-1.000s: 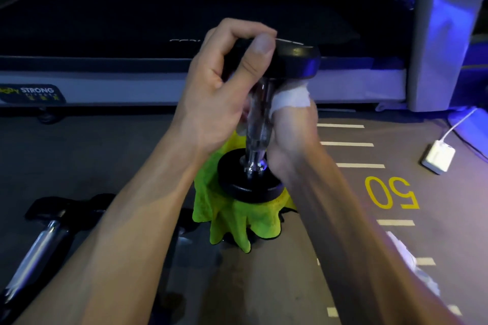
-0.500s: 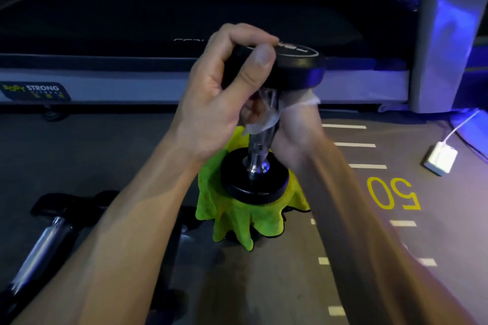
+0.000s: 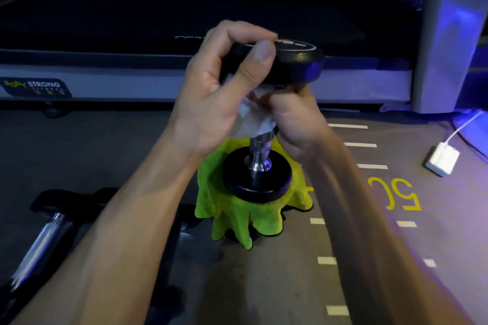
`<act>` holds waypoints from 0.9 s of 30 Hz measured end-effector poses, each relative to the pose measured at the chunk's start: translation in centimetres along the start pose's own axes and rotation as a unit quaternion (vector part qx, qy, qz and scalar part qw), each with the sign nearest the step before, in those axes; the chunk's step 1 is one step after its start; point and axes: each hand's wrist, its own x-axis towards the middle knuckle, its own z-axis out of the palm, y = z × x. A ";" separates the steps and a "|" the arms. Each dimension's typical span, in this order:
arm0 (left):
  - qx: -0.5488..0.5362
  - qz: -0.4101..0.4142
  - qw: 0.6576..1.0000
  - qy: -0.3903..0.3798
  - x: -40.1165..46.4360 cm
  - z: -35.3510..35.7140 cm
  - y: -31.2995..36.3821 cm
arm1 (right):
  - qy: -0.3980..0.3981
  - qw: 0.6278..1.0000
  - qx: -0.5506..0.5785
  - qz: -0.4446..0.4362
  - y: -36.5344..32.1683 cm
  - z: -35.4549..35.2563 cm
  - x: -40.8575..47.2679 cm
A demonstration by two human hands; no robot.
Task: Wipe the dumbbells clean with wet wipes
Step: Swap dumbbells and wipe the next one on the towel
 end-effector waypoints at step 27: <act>0.013 -0.256 0.966 0.045 -4.9 3.4 -2.1 | -0.045 0.948 -0.306 -0.067 5.2 -3.6 -8.3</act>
